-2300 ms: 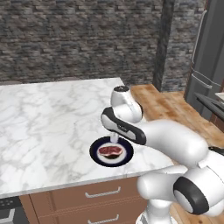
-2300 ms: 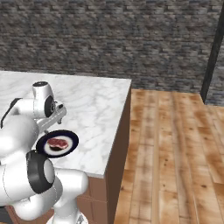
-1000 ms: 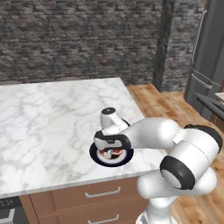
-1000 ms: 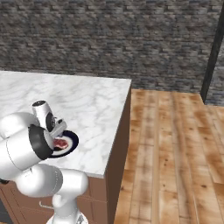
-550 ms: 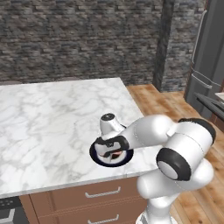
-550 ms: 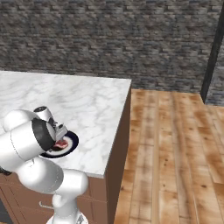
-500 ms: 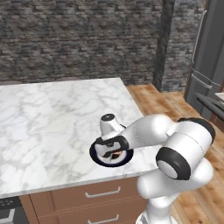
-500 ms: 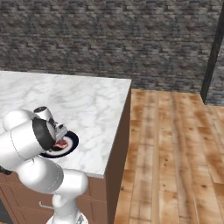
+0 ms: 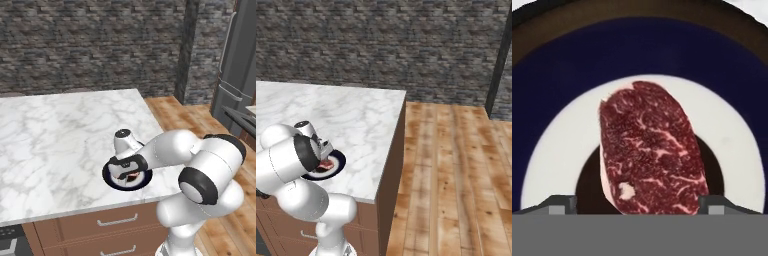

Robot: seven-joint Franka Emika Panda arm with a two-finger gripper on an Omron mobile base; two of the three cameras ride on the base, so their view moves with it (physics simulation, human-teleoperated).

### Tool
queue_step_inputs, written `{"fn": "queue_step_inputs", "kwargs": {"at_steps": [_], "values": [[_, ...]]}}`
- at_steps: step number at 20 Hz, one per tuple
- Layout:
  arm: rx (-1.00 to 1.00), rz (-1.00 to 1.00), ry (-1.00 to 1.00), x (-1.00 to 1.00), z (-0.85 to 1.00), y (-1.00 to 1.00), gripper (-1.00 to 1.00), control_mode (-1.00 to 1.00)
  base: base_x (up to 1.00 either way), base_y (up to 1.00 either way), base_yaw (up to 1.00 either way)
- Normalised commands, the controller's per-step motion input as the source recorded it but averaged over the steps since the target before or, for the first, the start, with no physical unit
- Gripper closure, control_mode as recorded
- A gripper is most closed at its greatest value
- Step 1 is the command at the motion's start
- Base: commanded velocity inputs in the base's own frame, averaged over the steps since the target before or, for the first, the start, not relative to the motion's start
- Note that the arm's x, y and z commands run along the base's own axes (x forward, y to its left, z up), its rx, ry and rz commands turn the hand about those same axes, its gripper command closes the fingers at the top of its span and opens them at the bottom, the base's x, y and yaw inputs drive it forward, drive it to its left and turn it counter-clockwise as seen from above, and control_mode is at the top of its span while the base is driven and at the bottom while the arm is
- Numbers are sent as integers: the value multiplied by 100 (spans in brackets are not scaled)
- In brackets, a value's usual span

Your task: Place the steak on the rack of the oven.

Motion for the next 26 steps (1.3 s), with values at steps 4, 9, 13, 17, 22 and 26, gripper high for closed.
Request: {"fn": "queue_step_inputs", "kwargs": {"at_steps": [4,9,13,17,22,26], "values": [[-5,0,-2,1,2,0,-100,-100,0,0,0],[-3,0,0,5,4,0,-100,-100,0,0,0],[-4,0,0,13,4,0,-100,-100,0,0,0],[-4,2,0,24,0,0,-100,-100,0,0,0],[-1,4,4,9,-16,0,-100,-100,0,0,0],[0,7,5,8,-14,0,-100,-100,0,0,0]]}}
